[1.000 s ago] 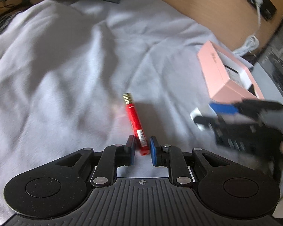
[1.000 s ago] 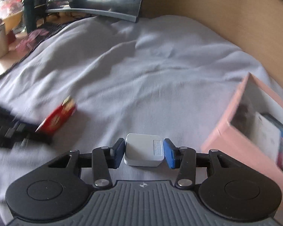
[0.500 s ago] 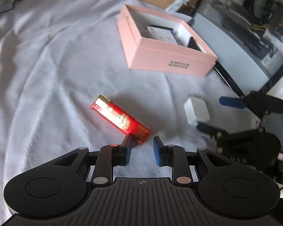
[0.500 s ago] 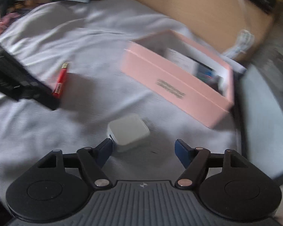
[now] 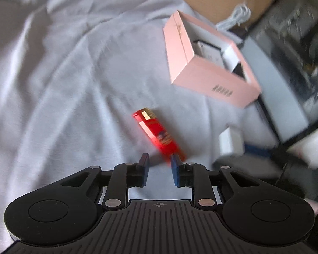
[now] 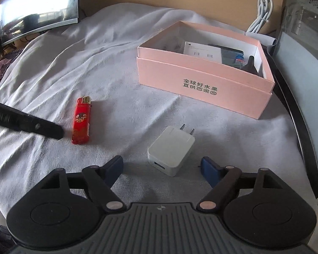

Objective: Organize rigid objects
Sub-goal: 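Lift the red lighter with the left tool while the right tool grasps the white cube charger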

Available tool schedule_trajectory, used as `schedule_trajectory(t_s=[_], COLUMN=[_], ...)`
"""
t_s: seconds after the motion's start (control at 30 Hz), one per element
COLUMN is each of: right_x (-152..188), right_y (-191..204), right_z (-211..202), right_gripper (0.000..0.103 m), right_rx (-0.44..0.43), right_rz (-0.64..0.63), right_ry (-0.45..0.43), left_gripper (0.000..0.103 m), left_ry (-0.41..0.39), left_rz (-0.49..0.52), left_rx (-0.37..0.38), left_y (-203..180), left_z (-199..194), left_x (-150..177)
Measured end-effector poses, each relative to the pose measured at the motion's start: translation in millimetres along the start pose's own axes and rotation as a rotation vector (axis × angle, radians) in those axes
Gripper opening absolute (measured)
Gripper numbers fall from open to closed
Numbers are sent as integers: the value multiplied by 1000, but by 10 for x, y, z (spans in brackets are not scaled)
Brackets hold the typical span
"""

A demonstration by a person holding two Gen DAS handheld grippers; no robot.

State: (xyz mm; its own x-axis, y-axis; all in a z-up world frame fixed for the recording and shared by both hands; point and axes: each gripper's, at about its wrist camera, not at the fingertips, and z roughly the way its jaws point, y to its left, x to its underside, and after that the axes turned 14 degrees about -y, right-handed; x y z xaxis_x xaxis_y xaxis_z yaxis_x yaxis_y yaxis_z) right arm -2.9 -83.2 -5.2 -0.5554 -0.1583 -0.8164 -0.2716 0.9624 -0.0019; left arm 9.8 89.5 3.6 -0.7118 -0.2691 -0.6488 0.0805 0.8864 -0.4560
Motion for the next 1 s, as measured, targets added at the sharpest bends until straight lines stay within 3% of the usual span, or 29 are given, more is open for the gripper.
schedule_trajectory(t_s=[0.13, 0.43, 0.63, 0.87, 1.0], right_x=[84, 204, 231, 276, 249], right_y=[-34, -107, -110, -144, -160], right_z=[-68, -134, -146, -178, -179], right_gripper=[89, 103, 103, 103, 96], right_rx=[1, -61, -79, -111, -113], right_rz=[1, -18, -31, -53, -49], right_ry=[-20, -41, -49, -71, -72], left_gripper=[24, 26, 26, 28, 27], left_ry=[-36, -64, -84, -125, -124], left_rz=[-56, 116, 201, 248, 411], left_rx=[-42, -161, -202, -195, -162], left_y=[-90, -478, -622, -695, -774], left_z=[195, 570, 738, 848, 770], left_x=[-72, -255, -286, -279, -106])
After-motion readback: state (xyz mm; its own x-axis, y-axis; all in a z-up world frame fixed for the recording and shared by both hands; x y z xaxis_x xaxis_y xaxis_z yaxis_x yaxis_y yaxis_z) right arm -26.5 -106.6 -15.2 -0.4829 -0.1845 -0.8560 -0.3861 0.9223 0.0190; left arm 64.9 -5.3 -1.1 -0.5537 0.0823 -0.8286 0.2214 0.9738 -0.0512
